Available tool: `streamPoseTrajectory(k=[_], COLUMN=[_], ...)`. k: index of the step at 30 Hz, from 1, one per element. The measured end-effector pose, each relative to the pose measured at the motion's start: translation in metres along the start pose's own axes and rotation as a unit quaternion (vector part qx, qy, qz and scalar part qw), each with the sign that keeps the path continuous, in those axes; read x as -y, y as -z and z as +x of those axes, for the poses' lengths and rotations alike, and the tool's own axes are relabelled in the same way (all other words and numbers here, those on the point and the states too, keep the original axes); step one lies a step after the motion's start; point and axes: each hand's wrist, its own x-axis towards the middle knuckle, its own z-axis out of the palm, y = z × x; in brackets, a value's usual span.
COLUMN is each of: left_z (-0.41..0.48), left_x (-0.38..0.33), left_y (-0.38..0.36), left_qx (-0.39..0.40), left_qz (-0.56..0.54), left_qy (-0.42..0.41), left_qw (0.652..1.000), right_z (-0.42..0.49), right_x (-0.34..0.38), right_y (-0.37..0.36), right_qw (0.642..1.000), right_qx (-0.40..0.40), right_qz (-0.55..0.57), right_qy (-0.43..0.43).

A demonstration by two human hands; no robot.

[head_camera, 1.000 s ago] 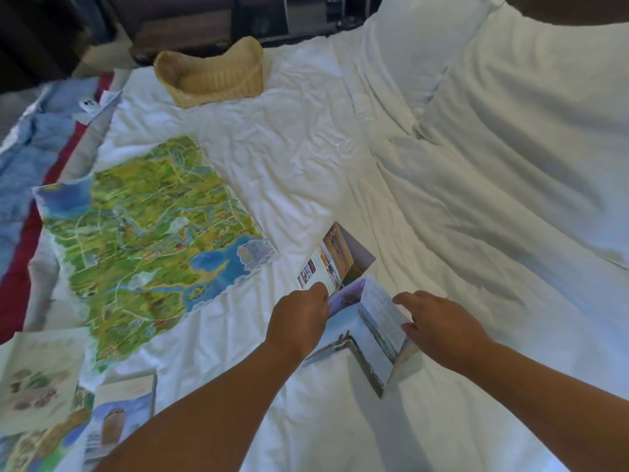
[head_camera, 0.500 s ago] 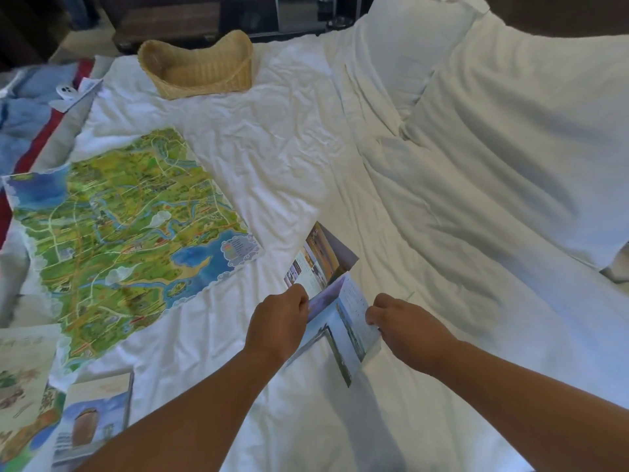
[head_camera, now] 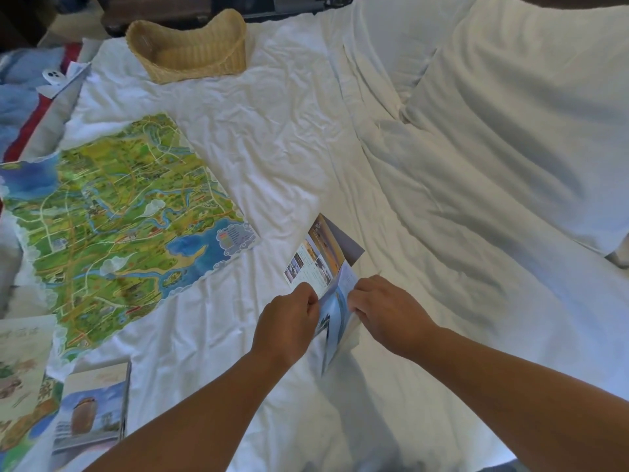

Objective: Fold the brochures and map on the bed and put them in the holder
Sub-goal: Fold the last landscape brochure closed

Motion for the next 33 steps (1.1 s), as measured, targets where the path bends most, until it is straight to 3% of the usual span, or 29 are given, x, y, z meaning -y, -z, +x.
streamPoseTrajectory(k=[9,22,29,33], left_z=[-0.010,-0.028,-0.025,-0.026], left_x=[-0.004,-0.006,-0.003,-0.001], left_y=[-0.012,-0.034,-0.045,-0.040], left_qx=[0.015,0.001,0.001,-0.039], left_qz=[0.007,-0.073,0.053,0.091], left_qy=[-0.033,-0.046,-0.023,-0.032], left_qw=[0.999,0.996,0.998,0.995], right_z=[0.007,0.006,0.000,-0.007], right_x=[0.010,0.003,0.006,0.004], right_y=[-0.015,-0.025,-0.026,-0.026], right_qw=[0.999,1.000,0.999,0.997], right_qx=[-0.023,-0.017,-0.027,-0.061], right_qz=[0.044,-0.005,0.004,0.046], right_qy=[-0.018,0.015,0.025,-0.024])
